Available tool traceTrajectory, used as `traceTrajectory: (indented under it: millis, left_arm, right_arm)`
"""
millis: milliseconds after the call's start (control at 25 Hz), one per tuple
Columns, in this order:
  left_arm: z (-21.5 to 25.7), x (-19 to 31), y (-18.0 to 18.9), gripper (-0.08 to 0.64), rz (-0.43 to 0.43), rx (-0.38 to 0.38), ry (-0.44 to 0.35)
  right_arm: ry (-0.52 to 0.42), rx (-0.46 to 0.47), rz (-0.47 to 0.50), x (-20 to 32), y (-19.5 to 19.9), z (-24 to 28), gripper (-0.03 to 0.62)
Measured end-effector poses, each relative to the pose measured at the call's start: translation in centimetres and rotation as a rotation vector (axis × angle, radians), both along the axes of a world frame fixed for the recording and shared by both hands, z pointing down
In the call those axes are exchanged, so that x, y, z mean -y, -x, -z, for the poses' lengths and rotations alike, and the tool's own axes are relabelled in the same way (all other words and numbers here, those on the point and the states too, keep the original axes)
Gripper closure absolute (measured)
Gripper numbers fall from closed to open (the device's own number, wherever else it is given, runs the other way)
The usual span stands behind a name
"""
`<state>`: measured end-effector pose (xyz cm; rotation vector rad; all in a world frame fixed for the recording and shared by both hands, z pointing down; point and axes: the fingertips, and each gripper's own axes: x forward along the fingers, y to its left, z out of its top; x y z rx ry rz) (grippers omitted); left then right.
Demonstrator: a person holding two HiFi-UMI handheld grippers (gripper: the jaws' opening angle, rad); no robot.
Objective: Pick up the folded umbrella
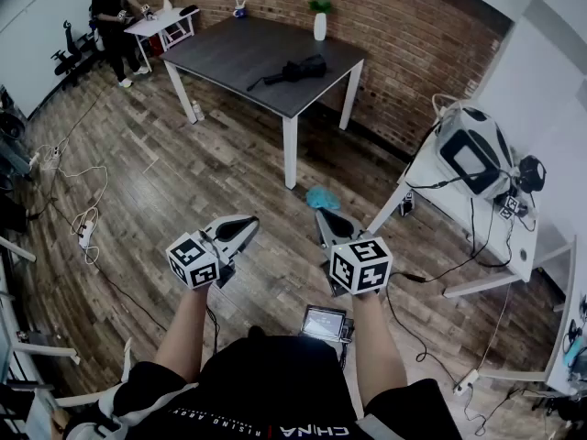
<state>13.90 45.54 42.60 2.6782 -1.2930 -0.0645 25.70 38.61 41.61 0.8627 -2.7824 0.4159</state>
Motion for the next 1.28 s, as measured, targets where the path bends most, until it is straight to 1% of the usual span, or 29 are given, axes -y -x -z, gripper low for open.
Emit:
traceTrajectory:
  millis: [80,240,360,560,760,1280]
  left_arm:
    - [0.1,-0.2,0.0,0.558,0.0,-0.013,0.001]
    - [0.7,-0.4,0.0,0.557,-0.002,-0.068,0.0]
    - [0.8,-0.4,0.1,0.558,-0.001,-0.086,0.001]
    - [0.4,-0.4,-0.2,0.557,-0.006,-0.065,0.005]
    - [0.2,-0.6,-0.8,0.558,-0.01,-0.055,0.006]
    - [-0.1,-0.7,-1.4,0.558,0.008,-0.046,0.016]
  right_arm:
    - [-0.002,-0.001,0.0,-0.1,0.0,0.1,0.584]
    - [-0.005,-0.001,0.004,-0.2,0.1,0.1,0.584]
    - [-0.006,-0.003,0.007,-0.3,0.1,0.0,0.584]
    - [0.016,0.033,0.005,-0.3,-0.2,0.1,0.584]
    - [0.011,0.011,0.014,-0.5,-0.6,-0.2,0.584]
    - [0.023,0.012,0.006,-0.4,-1.9,-0.5,0.584]
